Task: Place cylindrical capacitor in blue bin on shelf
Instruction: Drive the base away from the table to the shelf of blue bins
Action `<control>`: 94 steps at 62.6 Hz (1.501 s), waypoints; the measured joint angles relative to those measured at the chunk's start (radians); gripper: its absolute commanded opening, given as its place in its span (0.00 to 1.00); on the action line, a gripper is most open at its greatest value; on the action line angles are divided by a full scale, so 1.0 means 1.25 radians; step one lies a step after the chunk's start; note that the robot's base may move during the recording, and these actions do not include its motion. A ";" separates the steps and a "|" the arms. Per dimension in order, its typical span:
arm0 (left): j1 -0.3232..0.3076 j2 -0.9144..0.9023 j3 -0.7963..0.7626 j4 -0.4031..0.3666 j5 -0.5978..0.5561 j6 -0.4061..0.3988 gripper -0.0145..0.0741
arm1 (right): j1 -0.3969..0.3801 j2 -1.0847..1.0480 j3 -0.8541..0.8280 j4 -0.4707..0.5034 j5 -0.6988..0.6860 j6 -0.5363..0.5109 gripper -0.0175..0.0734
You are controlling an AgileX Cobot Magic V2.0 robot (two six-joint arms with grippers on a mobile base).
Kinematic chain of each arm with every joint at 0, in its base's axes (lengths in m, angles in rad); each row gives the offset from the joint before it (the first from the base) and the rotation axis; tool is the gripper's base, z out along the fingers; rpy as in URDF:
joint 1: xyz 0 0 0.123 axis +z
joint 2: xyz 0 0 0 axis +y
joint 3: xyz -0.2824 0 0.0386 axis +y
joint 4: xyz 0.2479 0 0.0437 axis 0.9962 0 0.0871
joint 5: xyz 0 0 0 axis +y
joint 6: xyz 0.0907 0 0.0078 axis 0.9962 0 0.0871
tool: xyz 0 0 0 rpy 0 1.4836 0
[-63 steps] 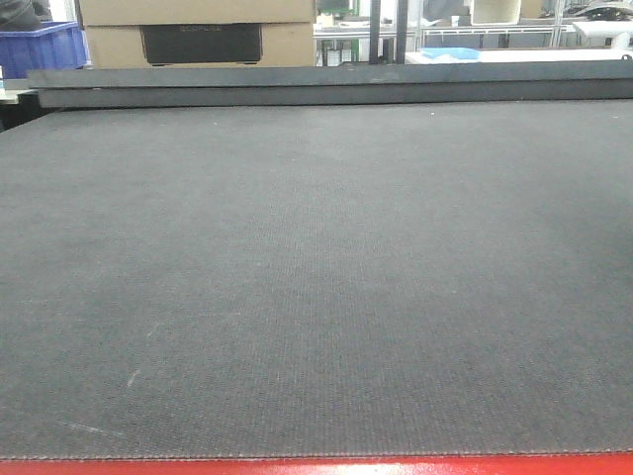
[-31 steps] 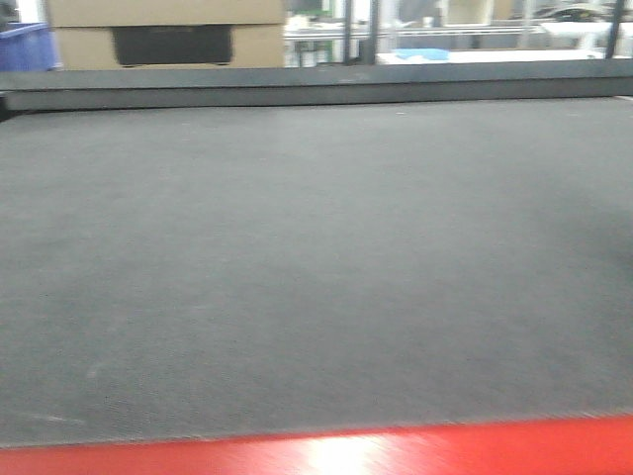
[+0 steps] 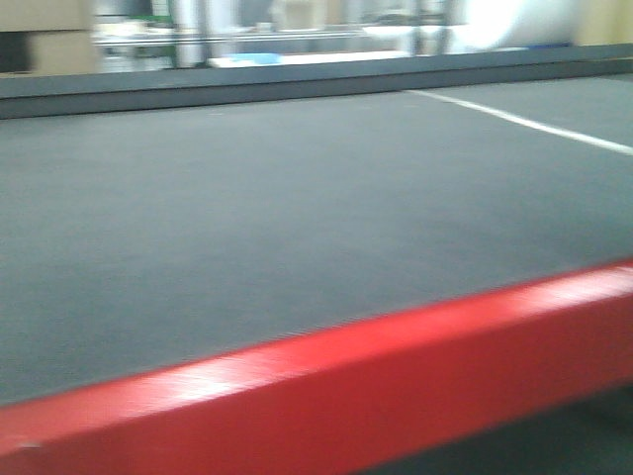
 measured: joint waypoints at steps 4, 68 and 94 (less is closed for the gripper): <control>0.000 0.000 0.000 0.000 0.000 0.000 0.04 | 0.000 0.000 0.000 0.000 -0.001 0.000 0.01; 0.000 0.000 0.000 0.000 0.000 0.000 0.04 | 0.000 0.000 0.000 0.000 -0.002 0.000 0.01; 0.000 0.000 0.000 0.000 0.000 0.000 0.04 | 0.000 0.000 0.000 0.000 -0.002 0.000 0.01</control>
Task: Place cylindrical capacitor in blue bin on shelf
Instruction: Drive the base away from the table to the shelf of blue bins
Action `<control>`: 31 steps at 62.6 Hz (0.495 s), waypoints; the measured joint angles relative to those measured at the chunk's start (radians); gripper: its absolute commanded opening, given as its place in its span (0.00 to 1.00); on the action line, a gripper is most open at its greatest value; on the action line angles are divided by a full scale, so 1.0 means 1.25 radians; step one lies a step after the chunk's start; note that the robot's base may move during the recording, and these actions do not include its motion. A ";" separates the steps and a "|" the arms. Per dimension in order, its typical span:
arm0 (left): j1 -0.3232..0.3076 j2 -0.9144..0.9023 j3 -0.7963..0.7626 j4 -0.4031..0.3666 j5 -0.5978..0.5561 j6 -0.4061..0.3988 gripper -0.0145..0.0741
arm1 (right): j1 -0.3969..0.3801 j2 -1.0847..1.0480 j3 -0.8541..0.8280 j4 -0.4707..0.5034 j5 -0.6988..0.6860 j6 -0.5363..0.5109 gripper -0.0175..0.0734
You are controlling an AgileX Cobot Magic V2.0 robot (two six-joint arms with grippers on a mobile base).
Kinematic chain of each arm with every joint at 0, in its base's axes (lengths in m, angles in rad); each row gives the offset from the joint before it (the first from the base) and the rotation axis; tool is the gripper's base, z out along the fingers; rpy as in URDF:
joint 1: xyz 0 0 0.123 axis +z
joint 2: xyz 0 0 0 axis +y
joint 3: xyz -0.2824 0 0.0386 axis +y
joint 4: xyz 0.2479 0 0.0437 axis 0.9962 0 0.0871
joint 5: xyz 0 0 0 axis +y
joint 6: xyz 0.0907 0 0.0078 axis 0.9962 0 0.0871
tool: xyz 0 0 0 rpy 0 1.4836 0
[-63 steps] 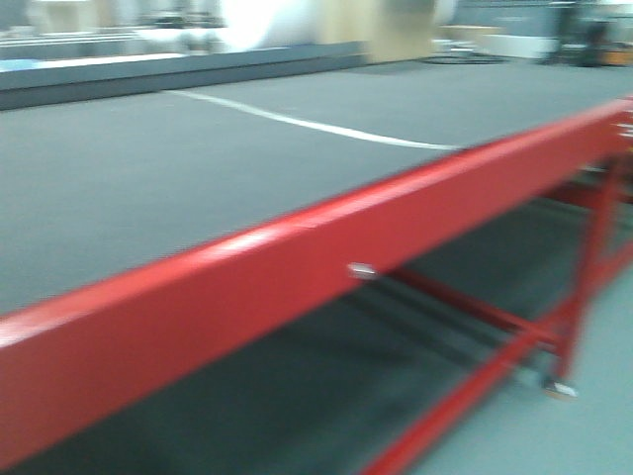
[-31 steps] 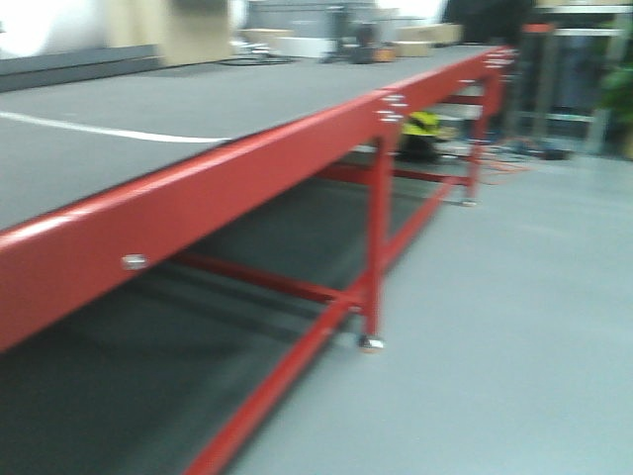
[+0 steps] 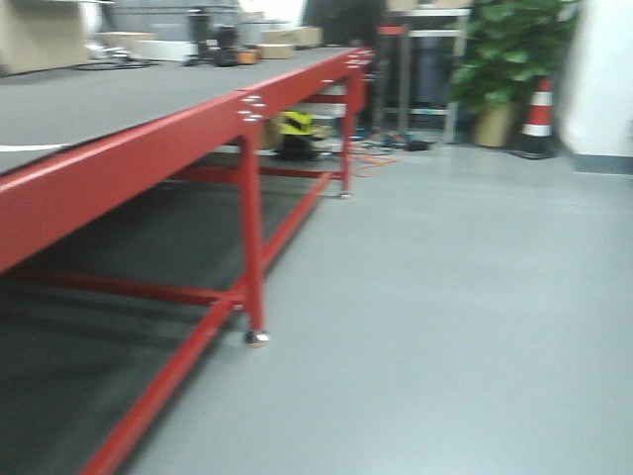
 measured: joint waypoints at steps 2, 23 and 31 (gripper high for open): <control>0.000 0.000 0.000 0.000 0.000 0.000 0.04 | 0.000 0.000 0.000 0.000 0.000 0.000 0.01; 0.000 0.000 0.000 0.000 0.000 0.000 0.04 | 0.000 0.000 0.000 0.000 0.000 0.000 0.01; 0.000 0.000 0.000 0.000 0.000 0.000 0.04 | 0.000 0.000 0.000 0.000 0.000 0.000 0.01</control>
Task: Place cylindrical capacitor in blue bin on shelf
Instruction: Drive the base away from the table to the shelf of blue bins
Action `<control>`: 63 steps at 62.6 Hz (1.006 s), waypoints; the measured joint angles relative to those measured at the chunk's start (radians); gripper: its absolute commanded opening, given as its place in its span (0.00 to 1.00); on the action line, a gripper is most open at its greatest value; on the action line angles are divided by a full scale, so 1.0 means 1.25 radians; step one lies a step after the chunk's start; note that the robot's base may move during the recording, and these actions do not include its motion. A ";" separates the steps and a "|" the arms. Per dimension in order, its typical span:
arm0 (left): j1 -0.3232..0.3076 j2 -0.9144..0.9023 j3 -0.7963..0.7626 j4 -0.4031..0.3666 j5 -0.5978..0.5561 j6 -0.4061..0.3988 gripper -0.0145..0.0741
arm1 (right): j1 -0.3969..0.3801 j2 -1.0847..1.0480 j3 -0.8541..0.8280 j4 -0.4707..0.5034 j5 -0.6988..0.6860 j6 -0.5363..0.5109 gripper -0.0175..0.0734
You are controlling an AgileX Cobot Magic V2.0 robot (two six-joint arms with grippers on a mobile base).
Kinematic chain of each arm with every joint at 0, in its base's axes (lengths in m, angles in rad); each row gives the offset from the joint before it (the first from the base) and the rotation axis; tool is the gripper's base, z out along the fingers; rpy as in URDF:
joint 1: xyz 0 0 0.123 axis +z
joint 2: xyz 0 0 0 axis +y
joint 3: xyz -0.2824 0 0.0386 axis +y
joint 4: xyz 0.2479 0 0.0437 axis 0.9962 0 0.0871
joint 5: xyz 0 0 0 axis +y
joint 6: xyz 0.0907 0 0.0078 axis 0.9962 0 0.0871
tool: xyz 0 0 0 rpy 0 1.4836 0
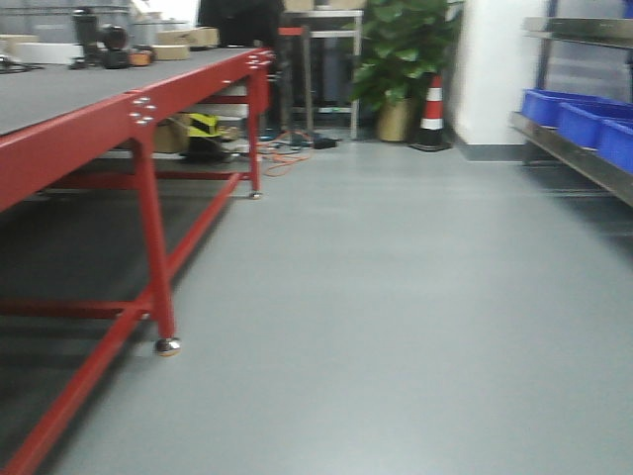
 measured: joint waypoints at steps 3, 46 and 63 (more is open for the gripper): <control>0.000 0.000 0.000 0.000 0.000 0.000 0.04 | 0.000 0.000 0.000 0.000 0.000 0.000 0.01; 0.000 0.000 0.000 0.000 0.001 0.000 0.04 | 0.000 -0.002 0.000 0.000 0.000 0.000 0.01; 0.000 0.000 0.000 0.000 0.001 0.000 0.04 | 0.000 -0.002 0.000 0.000 0.000 0.000 0.01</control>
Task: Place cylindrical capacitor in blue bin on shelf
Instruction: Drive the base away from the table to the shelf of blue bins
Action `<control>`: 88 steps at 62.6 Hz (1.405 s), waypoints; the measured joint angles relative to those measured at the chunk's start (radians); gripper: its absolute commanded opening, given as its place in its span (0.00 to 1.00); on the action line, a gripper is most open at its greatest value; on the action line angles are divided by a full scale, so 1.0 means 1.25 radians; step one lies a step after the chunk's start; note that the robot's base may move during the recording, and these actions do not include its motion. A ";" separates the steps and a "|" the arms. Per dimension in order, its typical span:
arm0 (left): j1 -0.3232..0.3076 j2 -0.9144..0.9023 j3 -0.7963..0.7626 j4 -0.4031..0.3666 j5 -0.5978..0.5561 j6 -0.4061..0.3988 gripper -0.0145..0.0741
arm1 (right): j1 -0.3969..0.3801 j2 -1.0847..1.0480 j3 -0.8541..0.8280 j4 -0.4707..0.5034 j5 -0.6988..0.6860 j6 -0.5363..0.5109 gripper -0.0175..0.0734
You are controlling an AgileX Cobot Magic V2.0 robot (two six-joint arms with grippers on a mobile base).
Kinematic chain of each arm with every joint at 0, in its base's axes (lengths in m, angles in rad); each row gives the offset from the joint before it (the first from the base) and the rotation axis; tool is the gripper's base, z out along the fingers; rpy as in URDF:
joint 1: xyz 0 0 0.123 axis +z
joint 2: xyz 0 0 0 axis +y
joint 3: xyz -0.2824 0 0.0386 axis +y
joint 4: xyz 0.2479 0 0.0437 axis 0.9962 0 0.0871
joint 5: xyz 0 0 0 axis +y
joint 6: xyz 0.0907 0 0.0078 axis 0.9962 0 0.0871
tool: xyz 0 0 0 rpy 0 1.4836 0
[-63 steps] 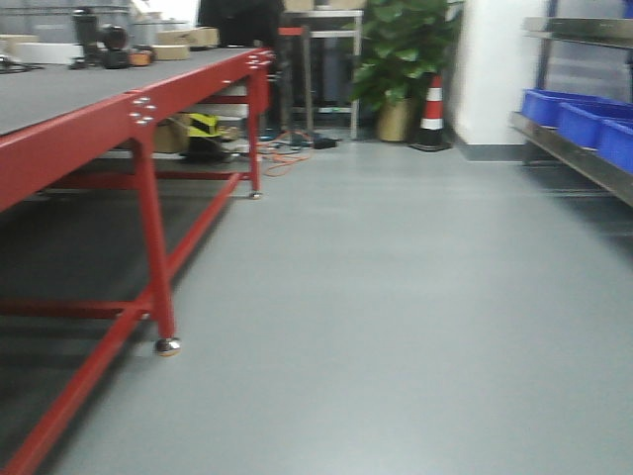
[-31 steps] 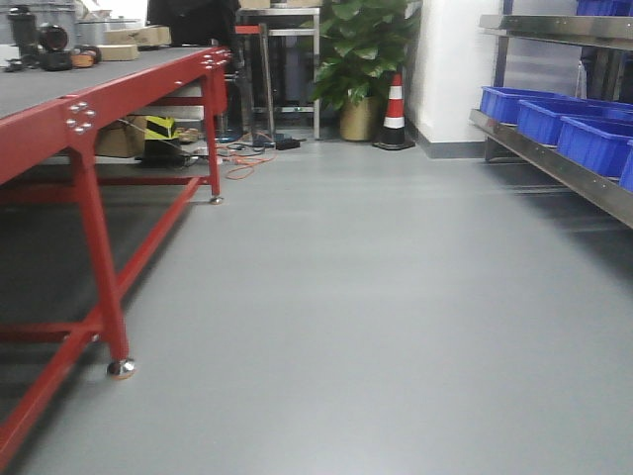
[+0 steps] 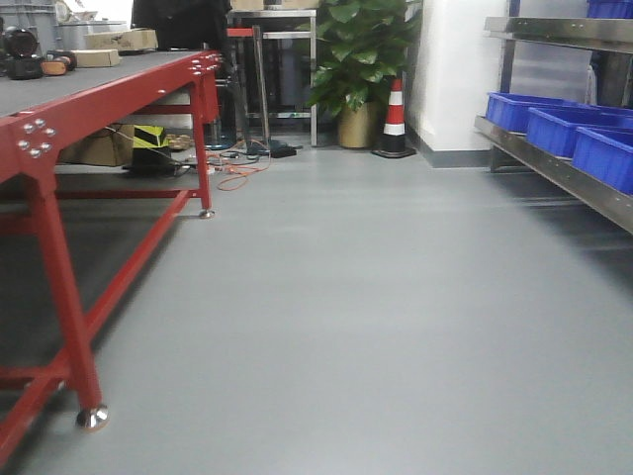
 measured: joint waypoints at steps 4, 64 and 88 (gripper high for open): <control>0.000 0.000 0.000 0.000 0.000 0.000 0.04 | 0.000 0.000 0.000 0.000 0.000 0.000 0.01; 0.000 0.000 0.000 0.000 0.000 0.000 0.04 | 0.000 0.000 0.000 0.000 -0.031 0.000 0.01; 0.000 0.000 0.000 0.000 0.000 0.000 0.04 | 0.000 0.000 0.000 0.000 -0.102 0.000 0.01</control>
